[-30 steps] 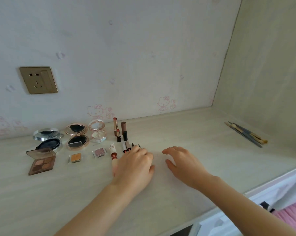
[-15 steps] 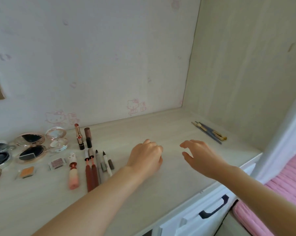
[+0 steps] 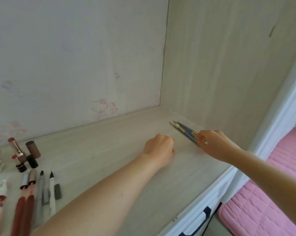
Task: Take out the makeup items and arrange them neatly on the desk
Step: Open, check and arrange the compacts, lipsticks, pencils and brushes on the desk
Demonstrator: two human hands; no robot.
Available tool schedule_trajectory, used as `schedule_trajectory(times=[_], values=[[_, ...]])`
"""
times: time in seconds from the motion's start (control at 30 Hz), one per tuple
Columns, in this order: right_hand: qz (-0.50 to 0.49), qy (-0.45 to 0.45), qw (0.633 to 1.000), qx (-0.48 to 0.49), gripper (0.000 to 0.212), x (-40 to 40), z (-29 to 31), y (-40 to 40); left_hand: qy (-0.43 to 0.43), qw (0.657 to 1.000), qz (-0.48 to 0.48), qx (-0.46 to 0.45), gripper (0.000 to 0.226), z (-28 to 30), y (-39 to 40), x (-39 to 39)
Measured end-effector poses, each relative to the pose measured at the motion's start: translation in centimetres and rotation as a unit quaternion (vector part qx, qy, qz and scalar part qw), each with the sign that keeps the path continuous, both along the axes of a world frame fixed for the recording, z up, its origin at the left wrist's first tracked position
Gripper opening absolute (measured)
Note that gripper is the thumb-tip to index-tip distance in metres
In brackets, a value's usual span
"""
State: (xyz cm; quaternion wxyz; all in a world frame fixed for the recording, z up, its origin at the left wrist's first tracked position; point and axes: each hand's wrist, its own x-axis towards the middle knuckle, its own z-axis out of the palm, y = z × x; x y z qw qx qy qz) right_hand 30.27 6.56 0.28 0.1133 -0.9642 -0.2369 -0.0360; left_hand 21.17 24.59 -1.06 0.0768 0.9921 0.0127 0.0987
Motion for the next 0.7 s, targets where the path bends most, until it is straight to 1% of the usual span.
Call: schedule_trajectory(times=[0.1,0.2,0.27,0.4,0.5,0.6,0.7], values=[[-0.024,0.022,0.999,0.029,0.028,3.0,-0.3,0.2,0.008,1.0,-0.009,0.011,0.033,-0.1,-0.6,2.5],[-0.041,0.037,0.998,0.026,0.033,6.0,-0.5,1.0,0.02,1.0,-0.019,-0.006,0.041,-0.6,-0.9,5.2],[-0.052,0.031,0.998,0.02,0.033,7.7,-0.6,1.5,0.031,0.999,-0.028,-0.026,0.045,-0.9,-1.1,6.8],[-0.056,0.008,0.998,0.014,0.033,9.6,-0.8,2.4,0.043,0.998,-0.03,-0.019,0.045,-1.5,-1.7,9.1],[-0.042,0.009,0.999,0.018,0.034,10.2,-0.8,3.2,0.028,0.999,-0.009,-0.022,0.042,-2.1,-2.0,10.2],[-0.026,0.015,0.999,0.014,0.034,10.5,-0.9,4.0,-0.011,0.999,0.015,-0.041,0.04,-2.4,-2.3,10.7],[-0.028,0.014,0.999,0.008,0.031,10.8,-1.1,4.5,-0.033,0.998,0.037,-0.035,0.035,-2.3,-2.5,11.0]])
